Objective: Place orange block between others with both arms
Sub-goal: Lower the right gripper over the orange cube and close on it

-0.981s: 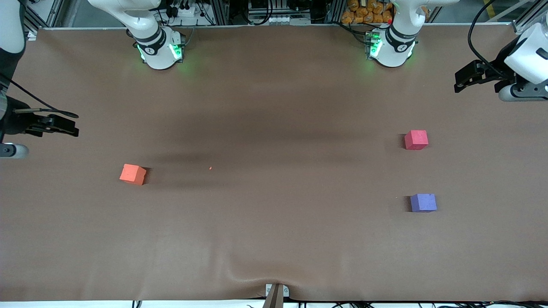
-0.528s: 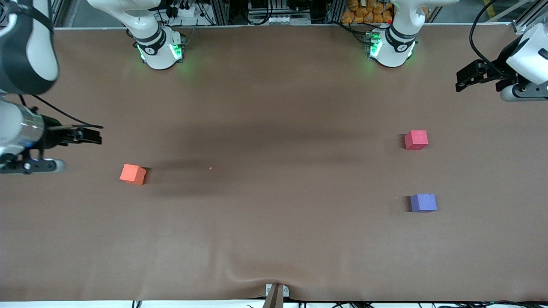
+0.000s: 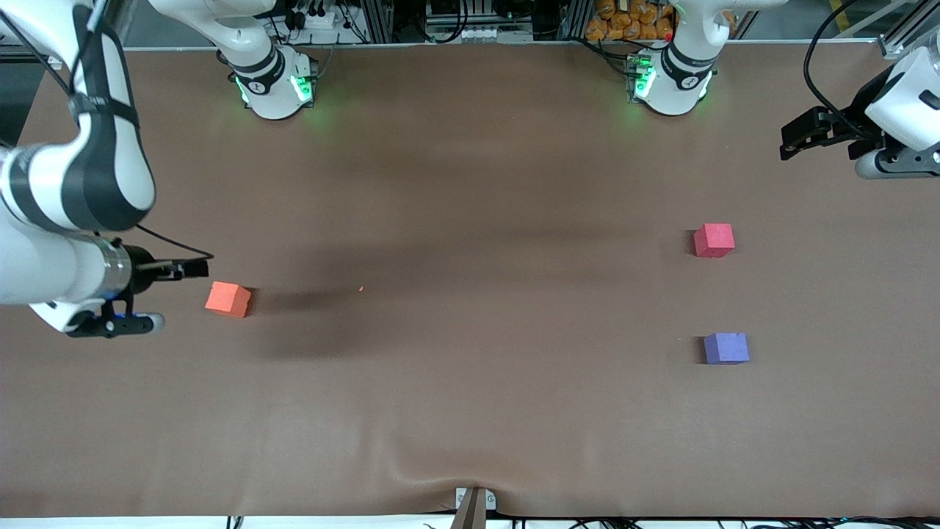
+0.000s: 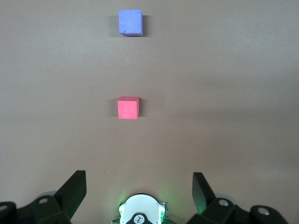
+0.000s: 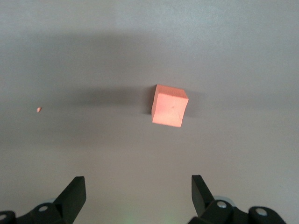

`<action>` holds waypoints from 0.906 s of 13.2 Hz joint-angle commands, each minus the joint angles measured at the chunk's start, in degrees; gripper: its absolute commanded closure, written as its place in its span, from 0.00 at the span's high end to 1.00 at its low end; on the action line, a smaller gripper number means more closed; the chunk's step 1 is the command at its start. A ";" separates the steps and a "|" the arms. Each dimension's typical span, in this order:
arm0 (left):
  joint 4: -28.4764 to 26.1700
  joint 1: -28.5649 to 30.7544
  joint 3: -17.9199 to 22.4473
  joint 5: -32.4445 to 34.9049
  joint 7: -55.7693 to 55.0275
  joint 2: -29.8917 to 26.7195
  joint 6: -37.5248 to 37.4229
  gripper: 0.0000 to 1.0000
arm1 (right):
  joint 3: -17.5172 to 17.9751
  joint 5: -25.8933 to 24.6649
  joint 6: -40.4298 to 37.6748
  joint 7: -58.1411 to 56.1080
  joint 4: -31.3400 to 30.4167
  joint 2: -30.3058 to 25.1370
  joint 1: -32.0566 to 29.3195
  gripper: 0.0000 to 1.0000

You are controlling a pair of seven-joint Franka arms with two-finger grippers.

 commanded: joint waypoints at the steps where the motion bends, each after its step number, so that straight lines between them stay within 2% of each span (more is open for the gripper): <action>1: 0.40 0.48 -0.30 -0.37 -0.51 -0.06 -0.52 1.00 | 0.23 0.44 3.06 0.11 0.82 3.36 -1.03 1.00; 6: 0.49 0.57 0.49 -0.19 -0.34 -0.15 -0.61 1.00 | 0.14 0.62 9.65 0.90 -0.68 9.87 -2.79 1.00; 12: 0.49 0.39 0.49 -0.28 -0.60 -0.06 -0.43 1.00 | 0.14 0.70 16.78 5.65 -4.89 12.87 -3.93 1.00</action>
